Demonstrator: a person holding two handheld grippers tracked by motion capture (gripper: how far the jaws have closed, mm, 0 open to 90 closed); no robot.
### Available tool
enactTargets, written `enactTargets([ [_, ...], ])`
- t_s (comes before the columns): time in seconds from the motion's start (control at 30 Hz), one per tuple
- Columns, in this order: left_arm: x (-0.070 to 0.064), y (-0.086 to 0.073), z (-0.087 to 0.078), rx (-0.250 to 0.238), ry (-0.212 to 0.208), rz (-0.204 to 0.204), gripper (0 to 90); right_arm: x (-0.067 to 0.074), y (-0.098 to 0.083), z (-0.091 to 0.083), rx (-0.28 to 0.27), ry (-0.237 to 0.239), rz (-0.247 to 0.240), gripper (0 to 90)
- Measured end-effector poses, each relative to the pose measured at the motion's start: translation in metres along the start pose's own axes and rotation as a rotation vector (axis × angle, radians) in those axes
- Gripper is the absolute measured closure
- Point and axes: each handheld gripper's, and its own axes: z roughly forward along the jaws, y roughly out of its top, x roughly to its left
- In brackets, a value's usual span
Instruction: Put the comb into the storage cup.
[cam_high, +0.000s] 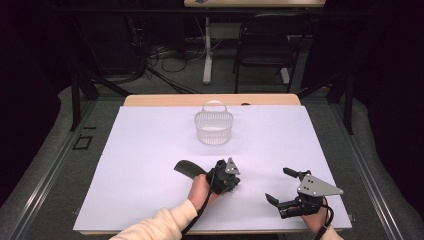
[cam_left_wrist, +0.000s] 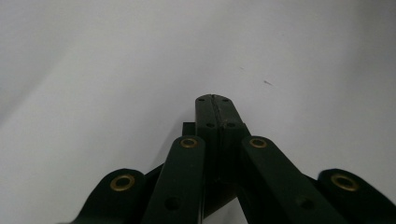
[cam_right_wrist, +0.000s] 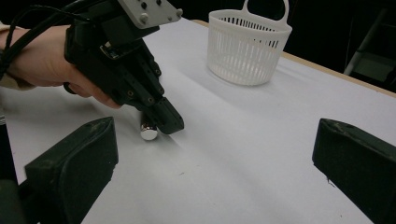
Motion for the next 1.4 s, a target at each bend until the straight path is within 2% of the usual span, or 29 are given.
enactTargets([
  [0.37,-0.008,-0.015,-0.012,0.012,-0.021,0.007,90.0,0.000,0.000,0.000,0.001,-0.004,0.001,0.0],
  [0.5,-0.011,-0.024,-0.018,0.031,-0.043,0.002,90.0,0.000,0.000,0.000,0.000,-0.005,0.001,0.0],
  [0.87,-0.016,-0.039,-0.030,0.048,-0.055,0.006,90.0,0.000,0.000,0.000,0.001,-0.008,0.003,0.0],
  [1.03,-0.017,-0.047,-0.037,0.048,-0.047,0.004,90.0,0.000,0.000,0.000,0.002,-0.006,0.004,0.0],
  [1.4,-0.010,-0.062,-0.052,0.055,-0.036,-0.037,90.0,0.000,0.000,0.001,-0.001,-0.009,0.003,0.0],
])
